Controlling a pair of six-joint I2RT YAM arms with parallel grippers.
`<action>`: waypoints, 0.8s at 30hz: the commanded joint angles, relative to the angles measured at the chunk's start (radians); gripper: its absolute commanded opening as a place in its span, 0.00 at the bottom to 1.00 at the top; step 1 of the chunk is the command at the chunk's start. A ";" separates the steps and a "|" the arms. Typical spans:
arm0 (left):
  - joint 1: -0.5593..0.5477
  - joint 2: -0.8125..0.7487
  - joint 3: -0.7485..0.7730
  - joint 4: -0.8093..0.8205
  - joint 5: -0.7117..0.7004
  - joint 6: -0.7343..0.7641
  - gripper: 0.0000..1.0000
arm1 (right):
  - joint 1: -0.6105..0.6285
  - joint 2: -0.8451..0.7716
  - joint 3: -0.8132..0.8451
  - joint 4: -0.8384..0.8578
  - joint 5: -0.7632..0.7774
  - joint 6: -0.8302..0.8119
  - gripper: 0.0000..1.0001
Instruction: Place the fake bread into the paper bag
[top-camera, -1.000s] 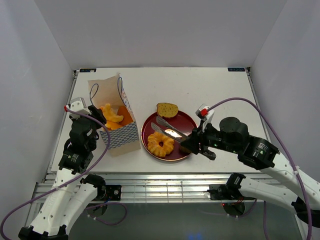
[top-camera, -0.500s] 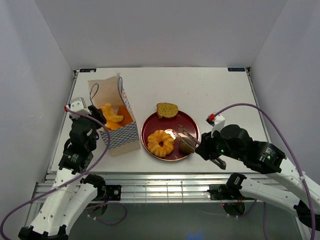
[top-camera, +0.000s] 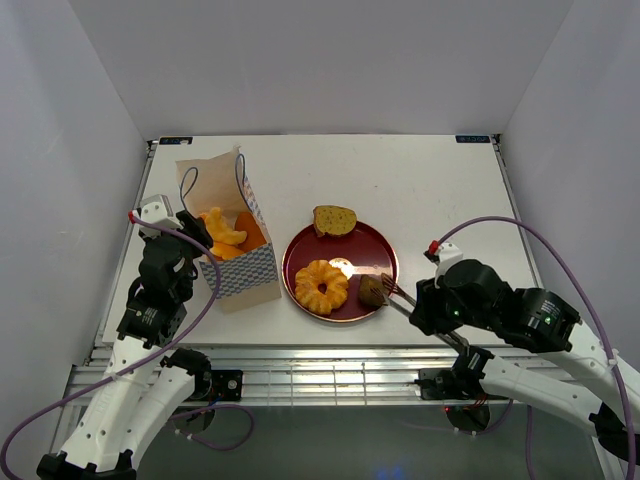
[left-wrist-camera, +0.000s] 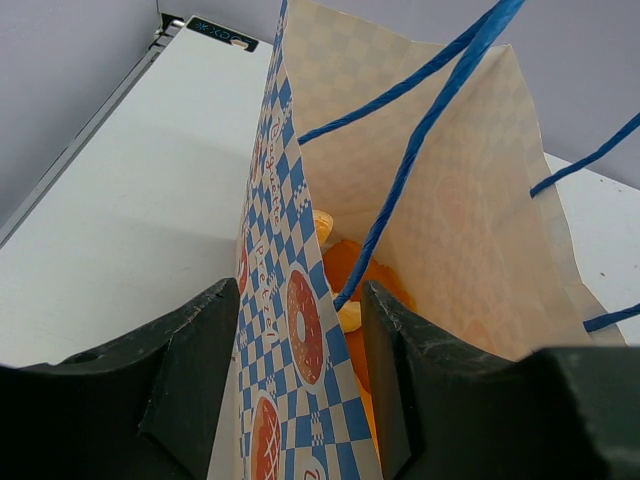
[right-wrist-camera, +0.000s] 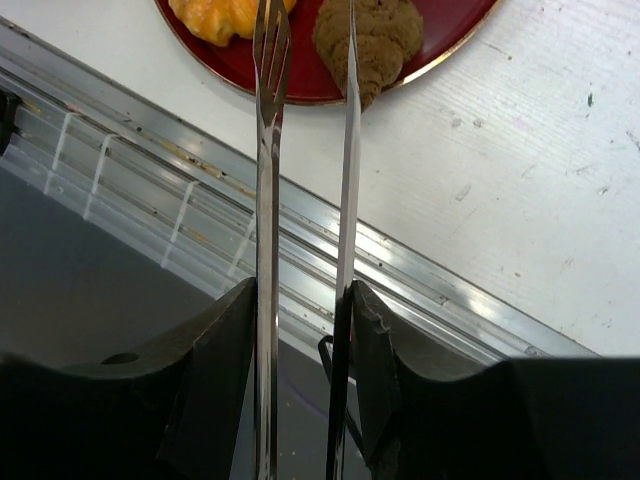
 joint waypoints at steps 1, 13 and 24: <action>-0.005 -0.003 0.009 -0.016 0.010 0.007 0.62 | 0.005 -0.010 0.037 -0.057 -0.001 0.030 0.47; -0.005 -0.003 0.008 -0.015 0.015 0.008 0.62 | 0.004 -0.014 0.022 -0.092 -0.007 0.048 0.50; -0.005 -0.007 0.008 -0.015 0.016 0.008 0.62 | 0.004 -0.007 -0.006 -0.086 -0.027 0.053 0.51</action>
